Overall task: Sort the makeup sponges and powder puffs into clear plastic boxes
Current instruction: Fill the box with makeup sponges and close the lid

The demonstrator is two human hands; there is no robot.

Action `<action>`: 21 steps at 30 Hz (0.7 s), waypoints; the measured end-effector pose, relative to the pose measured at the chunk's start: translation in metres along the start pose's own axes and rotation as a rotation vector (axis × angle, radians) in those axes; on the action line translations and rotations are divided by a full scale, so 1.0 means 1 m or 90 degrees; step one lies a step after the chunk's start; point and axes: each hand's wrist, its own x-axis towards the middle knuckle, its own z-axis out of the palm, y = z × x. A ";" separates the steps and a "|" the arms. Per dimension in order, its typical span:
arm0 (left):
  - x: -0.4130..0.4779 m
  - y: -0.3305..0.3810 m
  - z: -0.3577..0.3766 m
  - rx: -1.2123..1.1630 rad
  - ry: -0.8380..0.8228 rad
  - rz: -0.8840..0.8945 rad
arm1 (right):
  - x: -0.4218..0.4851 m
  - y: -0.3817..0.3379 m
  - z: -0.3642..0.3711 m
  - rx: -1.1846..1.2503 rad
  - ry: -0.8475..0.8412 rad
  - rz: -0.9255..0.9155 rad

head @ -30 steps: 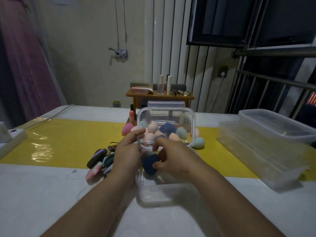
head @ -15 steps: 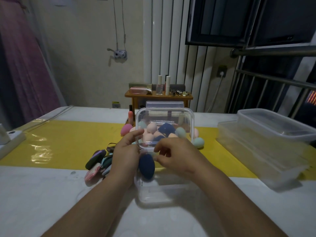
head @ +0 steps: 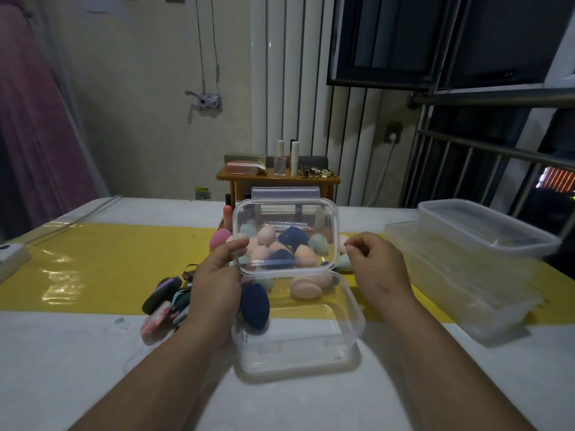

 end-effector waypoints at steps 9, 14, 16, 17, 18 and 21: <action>-0.002 0.004 0.003 0.001 0.001 0.005 | 0.013 0.044 0.024 -0.210 -0.206 0.056; -0.005 0.004 0.003 -0.008 -0.004 -0.005 | 0.014 0.046 0.024 -0.333 -0.194 0.070; -0.005 0.004 0.002 -0.015 -0.004 -0.013 | 0.012 0.045 0.022 -0.323 -0.169 0.087; -0.004 0.004 0.002 -0.009 -0.002 -0.013 | 0.011 0.043 0.022 -0.322 -0.167 0.091; -0.004 0.004 0.002 -0.002 -0.002 -0.010 | 0.010 0.042 0.022 -0.319 -0.161 0.094; -0.003 0.003 0.002 -0.003 -0.001 -0.008 | 0.006 0.035 0.016 -0.317 -0.120 0.097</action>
